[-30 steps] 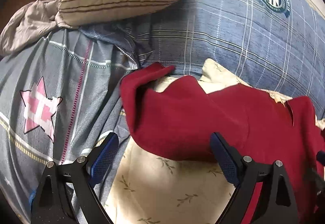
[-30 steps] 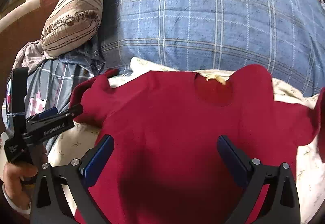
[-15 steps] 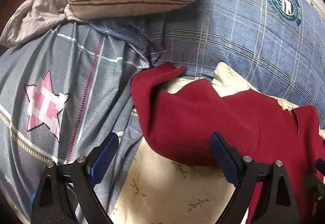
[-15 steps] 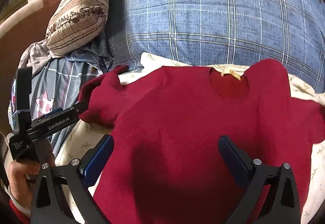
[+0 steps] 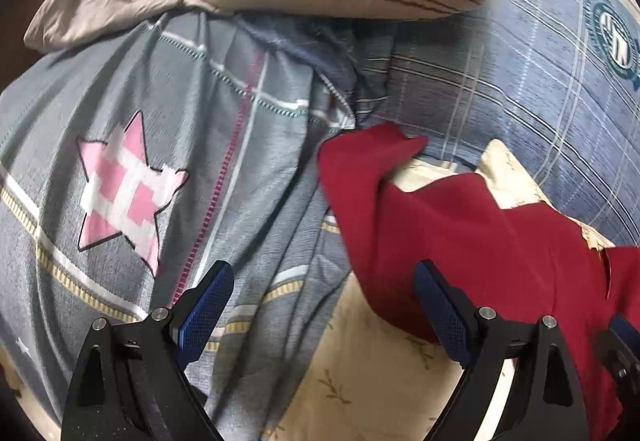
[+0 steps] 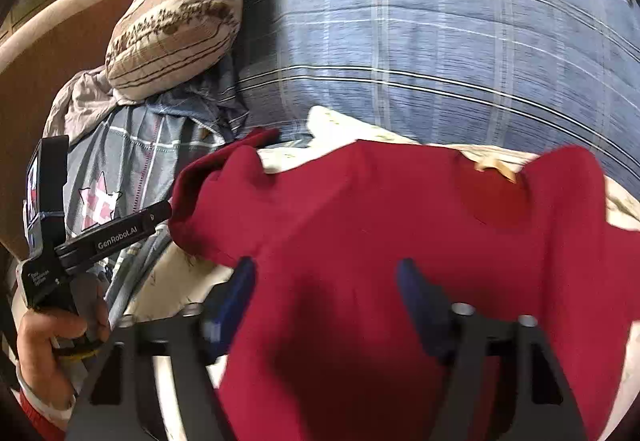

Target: Fold small clothes

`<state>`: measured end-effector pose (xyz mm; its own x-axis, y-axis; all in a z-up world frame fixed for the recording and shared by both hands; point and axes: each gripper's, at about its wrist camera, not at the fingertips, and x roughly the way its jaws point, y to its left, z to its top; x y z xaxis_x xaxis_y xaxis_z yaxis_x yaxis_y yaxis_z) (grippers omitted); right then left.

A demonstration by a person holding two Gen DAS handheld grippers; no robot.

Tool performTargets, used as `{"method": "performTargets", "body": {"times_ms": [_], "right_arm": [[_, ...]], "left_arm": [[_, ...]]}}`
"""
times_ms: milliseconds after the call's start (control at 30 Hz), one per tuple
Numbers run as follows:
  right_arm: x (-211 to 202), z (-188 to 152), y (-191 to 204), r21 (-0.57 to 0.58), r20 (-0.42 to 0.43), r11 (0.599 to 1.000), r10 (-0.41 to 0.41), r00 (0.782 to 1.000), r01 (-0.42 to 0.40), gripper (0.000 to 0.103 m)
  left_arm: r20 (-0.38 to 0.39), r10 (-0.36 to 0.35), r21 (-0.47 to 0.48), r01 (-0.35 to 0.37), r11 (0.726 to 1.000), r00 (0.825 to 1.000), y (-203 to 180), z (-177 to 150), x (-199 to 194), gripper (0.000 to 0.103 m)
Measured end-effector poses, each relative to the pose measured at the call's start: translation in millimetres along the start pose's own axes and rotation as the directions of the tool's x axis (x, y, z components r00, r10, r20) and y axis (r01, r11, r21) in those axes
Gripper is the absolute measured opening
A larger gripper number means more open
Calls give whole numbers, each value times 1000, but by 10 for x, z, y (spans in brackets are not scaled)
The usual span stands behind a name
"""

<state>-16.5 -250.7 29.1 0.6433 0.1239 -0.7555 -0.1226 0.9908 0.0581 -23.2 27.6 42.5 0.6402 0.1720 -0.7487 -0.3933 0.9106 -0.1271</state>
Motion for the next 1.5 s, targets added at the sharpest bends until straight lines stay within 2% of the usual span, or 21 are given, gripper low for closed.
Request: {"method": "performTargets", "body": {"times_ms": [267, 367, 400, 533, 600, 667, 767, 867, 1000, 1067, 1100, 1133, 1233, 1333, 1433, 1500], "right_arm": [[550, 228, 273, -7, -61, 1000, 27, 998, -28, 68], [868, 277, 312, -14, -182, 999, 35, 983, -39, 71], [879, 316, 301, -10, -194, 999, 35, 980, -38, 71], [661, 689, 297, 60, -66, 992, 114, 991, -110, 73], [751, 854, 429, 60, -67, 990, 128, 989, -124, 76], [985, 995, 631, 53, -101, 984, 174, 979, -169, 76], [1394, 1131, 727, 95, -155, 977, 205, 966, -192, 75], [1826, 1187, 769, 156, -222, 969, 223, 949, -192, 75], [2207, 1210, 827, 207, -267, 958, 248, 931, -196, 75], [2280, 1198, 846, 212, -261, 959, 242, 935, -189, 60], [2289, 1183, 858, 209, -252, 959, 241, 937, -191, 32], [2273, 1175, 858, 210, -246, 959, 242, 938, -193, 7], [1991, 1146, 834, 223, -157, 947, 271, 950, -233, 7], [1352, 1203, 826, 172, -56, 940, 308, 950, -295, 7], [560, 1275, 741, 100, 48, 944, 312, 949, -315, 7], [47, 1298, 622, 75, 115, 950, 294, 949, -303, 7]], "left_arm": [[-39, 45, -7, -45, 999, 998, 39, 51, 186, 91], [-75, 44, -24, -46, 999, 996, 51, 56, 270, 91], [-75, 45, -19, -47, 999, 996, 40, 53, 279, 91], [-79, 61, 12, -60, 998, 995, -7, 76, 319, 91], [-93, 62, 23, -60, 998, 994, -17, 67, 350, 91], [-101, 64, 28, -61, 998, 993, -9, 65, 361, 91], [-107, 63, 17, -61, 998, 992, 19, 80, 369, 91], [-107, 47, 8, -46, 999, 993, 23, 93, 356, 91], [-96, 61, 25, -59, 998, 994, 16, 101, 349, 91], [-97, 60, 20, -59, 998, 993, 29, 102, 349, 91], [-97, 60, 16, -59, 998, 993, 35, 99, 349, 91], [-95, 63, 10, -62, 998, 993, 45, 103, 344, 91], [-64, 66, -20, -67, 998, 996, 82, 116, 288, 91], [-22, 44, -32, -45, 998, 999, 81, 119, 170, 91], [51, -26, -30, 28, 999, 998, 58, 139, -26, 91], [110, -94, -30, 98, 995, 989, 62, 143, -183, 91]]}}
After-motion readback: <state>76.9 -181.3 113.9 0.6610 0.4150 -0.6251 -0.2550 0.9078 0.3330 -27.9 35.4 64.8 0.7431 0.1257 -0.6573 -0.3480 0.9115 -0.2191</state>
